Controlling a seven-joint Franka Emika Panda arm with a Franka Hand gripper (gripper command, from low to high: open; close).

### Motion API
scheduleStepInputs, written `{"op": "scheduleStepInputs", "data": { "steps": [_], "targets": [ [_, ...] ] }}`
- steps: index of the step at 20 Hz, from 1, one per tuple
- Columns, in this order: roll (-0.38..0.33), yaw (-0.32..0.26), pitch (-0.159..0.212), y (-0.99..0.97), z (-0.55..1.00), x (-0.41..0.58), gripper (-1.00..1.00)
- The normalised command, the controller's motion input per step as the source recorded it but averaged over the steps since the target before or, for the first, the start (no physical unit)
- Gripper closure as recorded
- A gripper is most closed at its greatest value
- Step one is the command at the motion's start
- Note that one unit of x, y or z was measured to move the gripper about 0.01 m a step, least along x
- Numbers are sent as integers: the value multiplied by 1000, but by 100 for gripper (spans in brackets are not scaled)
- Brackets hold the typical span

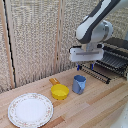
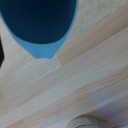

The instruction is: Carefully approach the cobalt cup with your gripper. Make sure to hold the cobalt cup delicately with your gripper. Carefully elevate the cobalt cup, moving it off the surface. Position the cobalt cup to hover above the alabaster dining ware. Gently lower the cobalt cup onto the alabaster dining ware. Gradually release your hold on the cobalt cup.

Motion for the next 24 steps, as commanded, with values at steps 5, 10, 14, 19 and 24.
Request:
{"op": "scheduleStepInputs", "data": {
  "steps": [5,10,14,19,24],
  "targets": [
    [-40,22,0,-303,-491,-133,-100],
    [-84,29,-12,-10,-384,-87,-100],
    [-119,28,-50,248,-223,0,100],
    [-34,17,-93,147,-137,-26,100],
    [0,-7,-156,-1,-30,-66,100]
  ]
}}
